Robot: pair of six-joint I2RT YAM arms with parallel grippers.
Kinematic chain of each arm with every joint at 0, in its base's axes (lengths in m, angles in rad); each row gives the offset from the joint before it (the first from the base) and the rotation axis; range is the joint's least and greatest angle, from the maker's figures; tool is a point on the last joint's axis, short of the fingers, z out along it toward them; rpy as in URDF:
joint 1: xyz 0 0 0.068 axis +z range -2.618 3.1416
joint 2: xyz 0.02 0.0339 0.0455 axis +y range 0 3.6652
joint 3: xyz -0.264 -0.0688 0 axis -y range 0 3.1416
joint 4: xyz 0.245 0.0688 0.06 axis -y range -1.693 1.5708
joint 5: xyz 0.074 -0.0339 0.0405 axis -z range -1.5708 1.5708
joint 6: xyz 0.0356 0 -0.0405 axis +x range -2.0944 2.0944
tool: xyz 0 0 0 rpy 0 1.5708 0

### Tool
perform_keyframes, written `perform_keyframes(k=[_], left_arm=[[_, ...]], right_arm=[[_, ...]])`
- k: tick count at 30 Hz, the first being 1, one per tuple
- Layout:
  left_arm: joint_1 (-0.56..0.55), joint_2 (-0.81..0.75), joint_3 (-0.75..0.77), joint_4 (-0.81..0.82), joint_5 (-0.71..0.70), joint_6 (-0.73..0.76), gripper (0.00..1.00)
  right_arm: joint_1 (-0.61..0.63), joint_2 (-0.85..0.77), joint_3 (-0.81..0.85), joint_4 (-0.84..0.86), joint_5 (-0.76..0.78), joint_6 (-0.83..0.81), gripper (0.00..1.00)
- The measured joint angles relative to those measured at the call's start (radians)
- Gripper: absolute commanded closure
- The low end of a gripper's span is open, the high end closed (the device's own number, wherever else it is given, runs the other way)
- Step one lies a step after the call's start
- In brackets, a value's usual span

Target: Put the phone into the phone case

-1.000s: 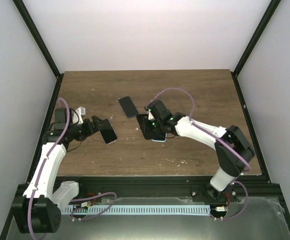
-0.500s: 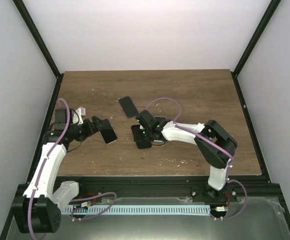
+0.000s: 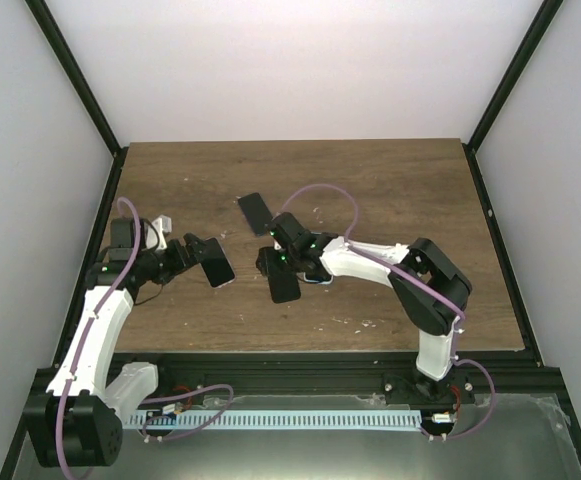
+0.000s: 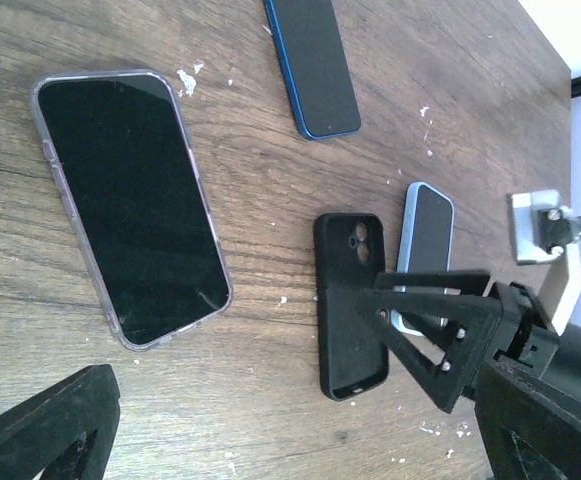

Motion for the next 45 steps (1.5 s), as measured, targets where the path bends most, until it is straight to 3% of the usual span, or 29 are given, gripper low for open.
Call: perform_keyframes(k=[8, 13, 25, 45], left_arm=[[0.0, -0.018, -0.005, 0.0, 0.0, 0.0, 0.02], [0.0, -0.027, -0.009, 0.001, 0.001, 0.0, 0.02], [0.0, -0.031, -0.013, 0.004, 0.0, 0.0, 0.03], [0.0, -0.042, -0.024, 0.004, 0.009, 0.0, 0.03]], right_arm=[[-0.047, 0.011, 0.108, -0.013, 0.093, -0.208, 0.11], [-0.091, 0.081, 0.212, -0.008, 0.146, -0.315, 0.0], [-0.154, 0.339, 0.439, -0.014, 0.172, -0.482, 0.05], [-0.157, 0.623, 0.799, -0.102, 0.146, -0.578, 0.11]])
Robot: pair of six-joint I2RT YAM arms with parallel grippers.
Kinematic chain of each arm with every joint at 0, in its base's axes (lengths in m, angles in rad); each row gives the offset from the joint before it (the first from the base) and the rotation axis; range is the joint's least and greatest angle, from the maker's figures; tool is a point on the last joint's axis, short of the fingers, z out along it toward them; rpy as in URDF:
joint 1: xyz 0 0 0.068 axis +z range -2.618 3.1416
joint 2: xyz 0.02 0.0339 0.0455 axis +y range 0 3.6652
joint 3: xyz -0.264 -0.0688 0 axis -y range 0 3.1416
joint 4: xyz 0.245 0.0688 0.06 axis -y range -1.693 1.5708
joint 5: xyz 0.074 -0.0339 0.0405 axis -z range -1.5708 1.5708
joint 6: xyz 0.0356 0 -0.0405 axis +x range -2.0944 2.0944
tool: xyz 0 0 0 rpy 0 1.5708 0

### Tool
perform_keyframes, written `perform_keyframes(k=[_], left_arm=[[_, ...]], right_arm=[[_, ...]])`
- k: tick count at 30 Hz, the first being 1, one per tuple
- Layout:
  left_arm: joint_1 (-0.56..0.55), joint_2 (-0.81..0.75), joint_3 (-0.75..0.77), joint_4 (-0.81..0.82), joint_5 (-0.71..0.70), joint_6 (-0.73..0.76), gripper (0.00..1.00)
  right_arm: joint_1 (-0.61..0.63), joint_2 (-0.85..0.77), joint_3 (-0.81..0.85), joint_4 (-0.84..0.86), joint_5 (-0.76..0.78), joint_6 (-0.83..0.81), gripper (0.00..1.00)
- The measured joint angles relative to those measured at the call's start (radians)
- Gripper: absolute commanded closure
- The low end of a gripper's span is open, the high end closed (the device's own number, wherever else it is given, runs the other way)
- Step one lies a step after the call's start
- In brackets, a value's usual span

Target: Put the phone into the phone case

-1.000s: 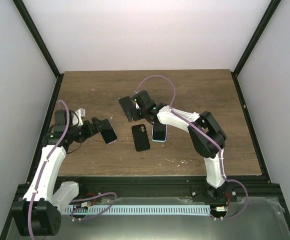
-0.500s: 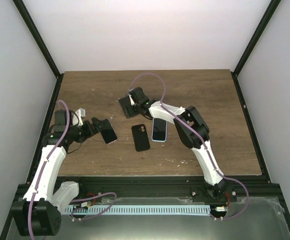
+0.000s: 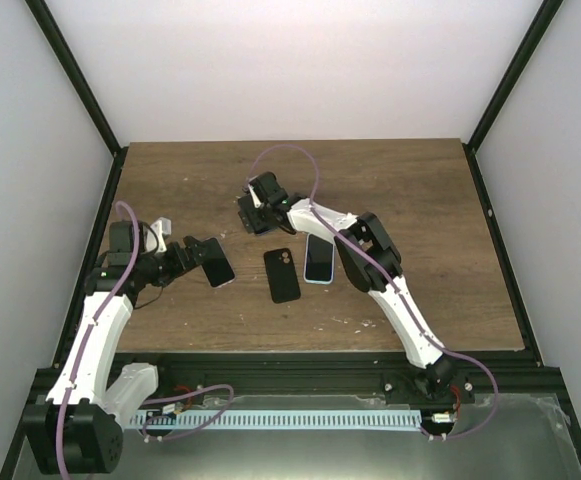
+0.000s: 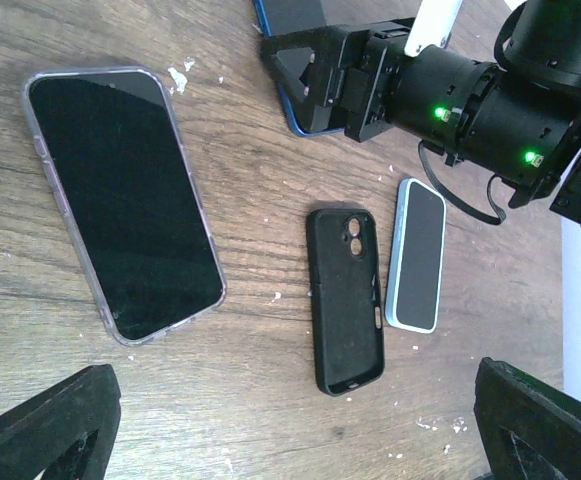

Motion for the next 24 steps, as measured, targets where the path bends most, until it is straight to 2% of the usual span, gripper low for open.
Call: perform_keyframes(k=[6, 16, 19, 24], left_arm=[[0.0, 0.0, -0.001, 0.0, 0.002, 0.0, 0.04], [0.0, 0.0, -0.003, 0.0, 0.003, -0.003, 0.06], [0.0, 0.0, -0.003, 0.0, 0.011, -0.005, 0.06], [-0.006, -0.007, -0.015, 0.0, 0.021, -0.022, 0.07]], right_arm=[[-0.004, 0.001, 0.003, -0.011, 0.001, -0.004, 0.22], [-0.003, -0.051, -0.075, -0.012, 0.034, -0.004, 0.23], [-0.002, -0.063, -0.088, -0.021, 0.046, -0.01, 0.16], [-0.002, -0.068, -0.102, -0.027, 0.056, -0.02, 0.16]])
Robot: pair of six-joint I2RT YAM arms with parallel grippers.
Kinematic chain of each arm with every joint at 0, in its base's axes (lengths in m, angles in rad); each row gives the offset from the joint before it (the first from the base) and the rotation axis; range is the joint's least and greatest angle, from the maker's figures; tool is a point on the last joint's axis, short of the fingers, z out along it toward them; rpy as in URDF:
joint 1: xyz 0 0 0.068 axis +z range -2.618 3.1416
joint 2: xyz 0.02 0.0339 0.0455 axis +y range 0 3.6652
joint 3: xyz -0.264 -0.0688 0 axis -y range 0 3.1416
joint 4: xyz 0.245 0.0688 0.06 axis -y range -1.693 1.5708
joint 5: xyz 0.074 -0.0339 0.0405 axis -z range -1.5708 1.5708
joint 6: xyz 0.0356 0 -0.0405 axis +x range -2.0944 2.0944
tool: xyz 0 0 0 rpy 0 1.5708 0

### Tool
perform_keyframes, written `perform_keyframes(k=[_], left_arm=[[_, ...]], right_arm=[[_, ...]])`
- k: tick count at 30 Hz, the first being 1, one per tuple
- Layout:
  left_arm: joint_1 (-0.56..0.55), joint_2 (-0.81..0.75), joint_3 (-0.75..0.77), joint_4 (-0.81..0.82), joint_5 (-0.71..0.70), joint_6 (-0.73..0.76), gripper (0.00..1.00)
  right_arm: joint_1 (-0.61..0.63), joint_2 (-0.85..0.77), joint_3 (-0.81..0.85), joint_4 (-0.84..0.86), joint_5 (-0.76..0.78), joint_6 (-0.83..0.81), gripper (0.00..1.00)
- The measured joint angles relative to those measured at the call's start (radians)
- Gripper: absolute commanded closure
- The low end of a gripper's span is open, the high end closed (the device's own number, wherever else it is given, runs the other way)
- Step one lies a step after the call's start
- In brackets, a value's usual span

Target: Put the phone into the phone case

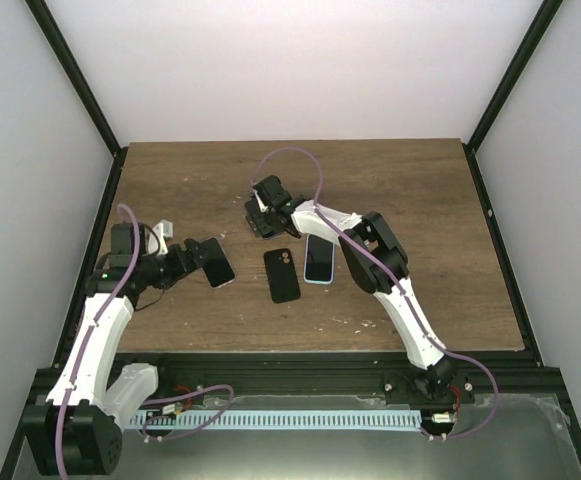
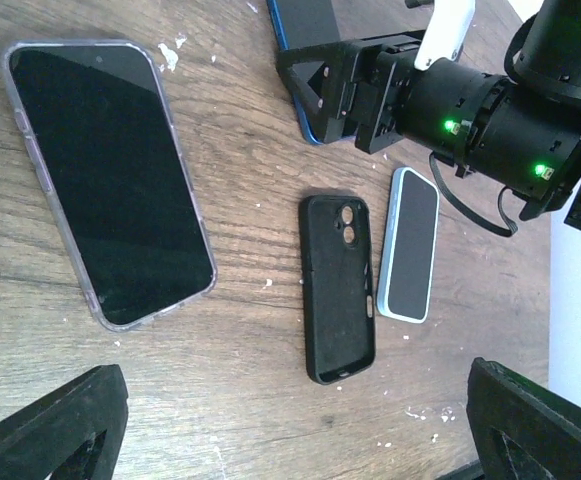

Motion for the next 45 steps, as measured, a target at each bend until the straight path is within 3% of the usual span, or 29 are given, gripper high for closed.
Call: perform_keyframes(k=[8, 13, 24, 32, 39, 45], left_arm=[[-0.001, 0.027, -0.001, 0.0, 0.015, -0.008, 0.11], [-0.001, 0.078, 0.0, -0.001, 0.026, -0.007, 0.17], [-0.001, 0.227, 0.009, 0.054, 0.094, -0.042, 0.23], [-0.001, 0.38, 0.113, 0.134, 0.175, -0.072, 0.3], [-0.031, 0.462, 0.255, 0.11, 0.27, -0.015, 0.34], [-0.047, 0.459, 0.252, 0.072, 0.356, 0.023, 0.37]], right_arm=[[0.0, -0.008, -0.014, 0.008, -0.003, -0.016, 0.29], [-0.002, -0.068, -0.111, 0.041, -0.008, -0.055, 0.34], [-0.013, -0.351, -0.455, 0.13, -0.059, -0.234, 0.37], [-0.011, -0.574, -0.624, 0.185, -0.217, -0.352, 0.38], [0.062, -0.771, -0.807, 0.194, -0.351, -0.487, 0.37], [0.12, -0.845, -0.842, 0.19, -0.436, -0.56, 0.37]])
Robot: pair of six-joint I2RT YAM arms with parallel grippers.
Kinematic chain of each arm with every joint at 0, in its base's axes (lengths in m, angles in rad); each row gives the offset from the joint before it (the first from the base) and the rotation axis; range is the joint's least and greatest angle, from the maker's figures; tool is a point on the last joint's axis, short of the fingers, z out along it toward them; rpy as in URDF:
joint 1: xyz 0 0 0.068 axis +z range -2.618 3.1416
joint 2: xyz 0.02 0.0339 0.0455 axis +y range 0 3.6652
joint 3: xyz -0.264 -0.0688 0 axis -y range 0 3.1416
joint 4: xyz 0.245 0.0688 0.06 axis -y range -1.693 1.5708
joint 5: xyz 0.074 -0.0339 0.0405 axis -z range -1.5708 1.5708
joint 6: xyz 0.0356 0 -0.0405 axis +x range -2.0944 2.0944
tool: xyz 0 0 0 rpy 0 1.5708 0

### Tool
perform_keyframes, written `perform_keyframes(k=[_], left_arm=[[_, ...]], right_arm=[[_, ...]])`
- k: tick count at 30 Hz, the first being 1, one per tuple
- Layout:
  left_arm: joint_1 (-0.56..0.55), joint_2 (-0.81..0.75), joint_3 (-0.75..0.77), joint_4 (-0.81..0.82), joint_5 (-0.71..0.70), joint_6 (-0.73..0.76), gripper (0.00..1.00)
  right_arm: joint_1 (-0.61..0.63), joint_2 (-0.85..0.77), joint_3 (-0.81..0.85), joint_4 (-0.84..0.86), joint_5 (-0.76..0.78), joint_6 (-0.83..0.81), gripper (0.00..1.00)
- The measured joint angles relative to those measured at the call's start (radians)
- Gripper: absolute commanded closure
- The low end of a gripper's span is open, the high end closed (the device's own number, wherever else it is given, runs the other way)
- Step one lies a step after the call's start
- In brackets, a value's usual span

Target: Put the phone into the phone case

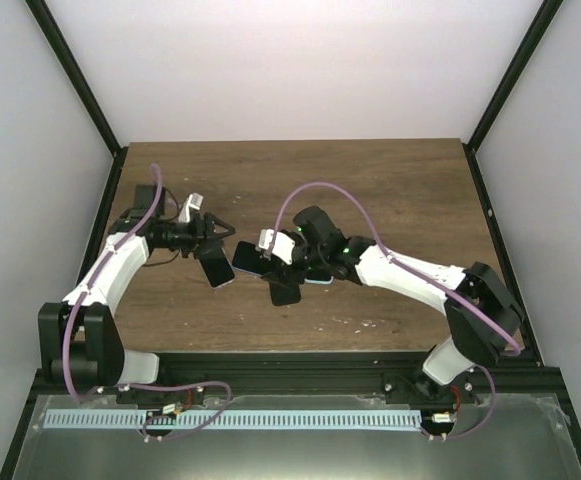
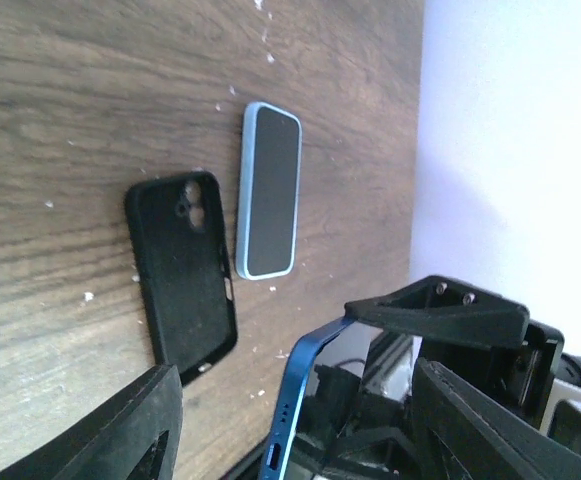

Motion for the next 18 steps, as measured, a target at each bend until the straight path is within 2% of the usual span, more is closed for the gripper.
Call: perform_keyframes(k=[7, 15, 18], left_arm=[[-0.022, -0.003, -0.049, 0.005, 0.133, 0.008, 0.38], [-0.026, -0.008, -0.085, 0.04, 0.184, -0.008, 0.56], [-0.026, -0.008, -0.085, 0.042, 0.187, -0.011, 0.67]], right_arm=[[0.005, -0.022, 0.007, -0.016, -0.03, -0.046, 0.37], [0.01, -0.02, 0.034, -0.036, -0.058, -0.061, 0.37], [0.011, -0.02, 0.034, -0.035, -0.069, -0.063, 0.37]])
